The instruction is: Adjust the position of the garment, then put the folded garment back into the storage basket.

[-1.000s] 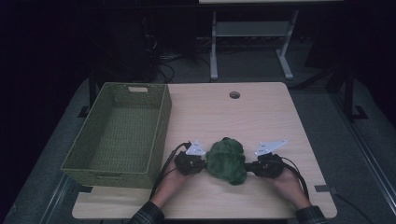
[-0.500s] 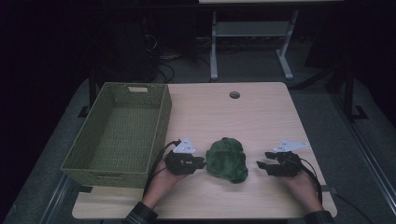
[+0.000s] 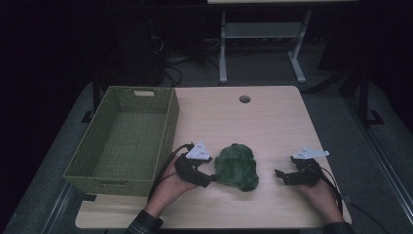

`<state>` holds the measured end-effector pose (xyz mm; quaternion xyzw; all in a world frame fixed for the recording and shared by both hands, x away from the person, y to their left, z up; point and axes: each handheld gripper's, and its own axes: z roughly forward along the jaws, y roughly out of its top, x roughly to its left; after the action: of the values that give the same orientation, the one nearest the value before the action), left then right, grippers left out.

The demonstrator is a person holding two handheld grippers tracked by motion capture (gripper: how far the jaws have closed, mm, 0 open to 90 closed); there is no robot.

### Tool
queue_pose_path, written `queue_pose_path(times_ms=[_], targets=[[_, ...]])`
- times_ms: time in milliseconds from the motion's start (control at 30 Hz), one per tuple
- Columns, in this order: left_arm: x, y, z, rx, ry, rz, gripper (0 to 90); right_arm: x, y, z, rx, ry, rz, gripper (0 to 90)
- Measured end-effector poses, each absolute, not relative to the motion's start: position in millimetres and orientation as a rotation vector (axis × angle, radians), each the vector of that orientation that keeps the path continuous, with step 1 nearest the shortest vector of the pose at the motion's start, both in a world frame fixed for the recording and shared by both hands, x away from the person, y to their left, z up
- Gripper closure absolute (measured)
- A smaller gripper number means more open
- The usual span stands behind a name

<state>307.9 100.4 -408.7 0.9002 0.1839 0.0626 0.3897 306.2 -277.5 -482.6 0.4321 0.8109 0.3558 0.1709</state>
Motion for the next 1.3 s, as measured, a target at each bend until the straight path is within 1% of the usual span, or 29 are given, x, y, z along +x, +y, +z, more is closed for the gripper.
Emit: queue_pose_path(times_ms=[300,400,600,767,967,1300], targets=[[321,83,-402,2.37,0.393,0.148,17.3,306,-277,-483,1.226,2.304,1.01,13.8],[328,75,-402,2.381,0.372,0.139,15.8,306,-277,-483,1.227,2.303,1.01,13.8],[343,63,-411,2.463,0.322,0.119,15.4,306,-277,-483,1.226,2.303,1.01,13.8],[346,56,-422,2.508,0.306,0.084,15.0,306,-277,-483,1.227,2.303,1.011,13.8],[347,49,-432,2.529,0.29,0.056,15.0,306,-277,-483,1.227,2.303,1.01,13.8],[349,41,-445,2.577,0.281,0.05,15.3,306,-277,-483,1.227,2.303,1.011,13.9]])
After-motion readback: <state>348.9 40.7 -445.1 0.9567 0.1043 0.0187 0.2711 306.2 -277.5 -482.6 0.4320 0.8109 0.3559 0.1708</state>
